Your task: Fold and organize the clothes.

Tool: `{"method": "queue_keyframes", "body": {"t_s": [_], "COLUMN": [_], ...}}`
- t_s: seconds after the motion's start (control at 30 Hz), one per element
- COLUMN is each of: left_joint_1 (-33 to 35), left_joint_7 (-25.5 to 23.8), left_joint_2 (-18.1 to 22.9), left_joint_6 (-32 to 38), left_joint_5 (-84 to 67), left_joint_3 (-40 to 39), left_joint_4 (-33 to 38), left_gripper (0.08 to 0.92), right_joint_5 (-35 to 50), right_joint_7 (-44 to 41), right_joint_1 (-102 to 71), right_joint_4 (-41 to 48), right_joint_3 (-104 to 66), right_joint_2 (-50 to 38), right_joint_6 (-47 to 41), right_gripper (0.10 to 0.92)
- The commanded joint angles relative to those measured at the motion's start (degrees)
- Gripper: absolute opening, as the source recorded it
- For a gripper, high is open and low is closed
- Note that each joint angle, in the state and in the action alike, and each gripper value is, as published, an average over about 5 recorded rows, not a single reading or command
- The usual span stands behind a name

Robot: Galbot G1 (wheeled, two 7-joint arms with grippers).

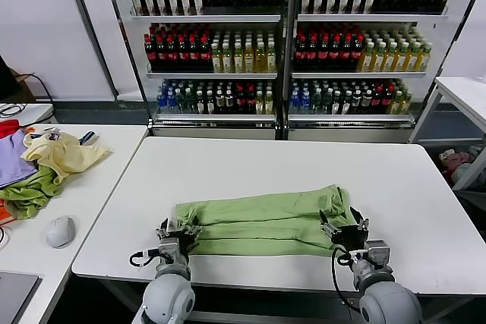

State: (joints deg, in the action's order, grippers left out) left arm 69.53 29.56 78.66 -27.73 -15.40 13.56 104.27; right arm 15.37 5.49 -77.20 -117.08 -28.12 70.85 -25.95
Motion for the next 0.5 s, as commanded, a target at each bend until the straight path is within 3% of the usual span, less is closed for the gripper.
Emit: {"method": "queue_keyframes", "body": {"t_s": [0.03, 0.5], "left_joint_1": [0.7, -0.6], "left_joint_7": [1.0, -5.5], "left_joint_2": [2.5, -5.9], "left_joint_6": [-0.8, 4.6], "left_joint_5": [2.9, -6.0], "left_joint_3": [0.0, 9.0], "left_joint_4": [-2.1, -1.7], "left_gripper": [0.714, 0.315], "right_joint_5": [-0.4, 0.3], "right_joint_7": [0.1, -0.9], "right_joint_1": [0.4, 5.9], "right_joint_4": [0.3, 3.1], "right_joint_3": [0.3, 2.2], "right_joint_2": [-0.4, -3.0], "right_joint_6": [0.3, 1.7], "right_gripper": [0.823, 0.823]}}
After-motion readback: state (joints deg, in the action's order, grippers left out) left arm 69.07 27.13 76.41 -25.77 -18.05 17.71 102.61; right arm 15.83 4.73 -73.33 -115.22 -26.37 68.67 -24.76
